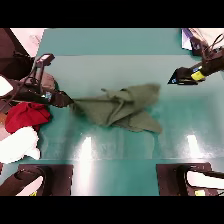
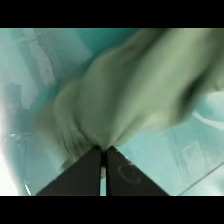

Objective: Fold the shirts.

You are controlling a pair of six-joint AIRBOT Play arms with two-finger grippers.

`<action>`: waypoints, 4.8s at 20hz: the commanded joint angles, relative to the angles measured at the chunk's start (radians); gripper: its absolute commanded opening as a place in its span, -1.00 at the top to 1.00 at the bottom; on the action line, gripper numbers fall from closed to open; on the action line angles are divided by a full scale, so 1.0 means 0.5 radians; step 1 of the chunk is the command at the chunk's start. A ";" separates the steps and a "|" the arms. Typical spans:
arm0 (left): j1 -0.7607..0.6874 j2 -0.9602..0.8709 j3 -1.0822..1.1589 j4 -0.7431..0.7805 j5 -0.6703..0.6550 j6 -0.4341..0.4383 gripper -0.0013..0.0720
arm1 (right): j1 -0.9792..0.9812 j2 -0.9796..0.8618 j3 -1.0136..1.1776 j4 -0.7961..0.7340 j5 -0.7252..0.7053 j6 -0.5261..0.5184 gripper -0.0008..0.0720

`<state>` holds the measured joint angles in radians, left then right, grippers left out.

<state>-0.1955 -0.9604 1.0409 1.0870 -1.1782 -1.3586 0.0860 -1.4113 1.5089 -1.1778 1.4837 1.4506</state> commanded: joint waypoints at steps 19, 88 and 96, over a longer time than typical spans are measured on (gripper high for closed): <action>0.000 -0.032 -0.704 0.002 0.193 0.008 0.90 | 0.882 -0.954 0.771 0.117 -0.394 -0.091 -0.55; 0.000 0.450 1.116 0.258 0.104 -0.270 0.90 | 0.593 0.308 0.782 0.255 -0.285 -0.177 0.94; 0.000 0.460 1.975 0.044 0.034 -0.253 0.90 | 0.452 1.043 0.782 -0.035 -0.419 -0.070 0.94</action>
<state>-0.1959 -0.7345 1.8973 1.1339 -1.1584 -1.4910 0.3283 -0.9962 1.9003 -1.1011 1.2961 1.3827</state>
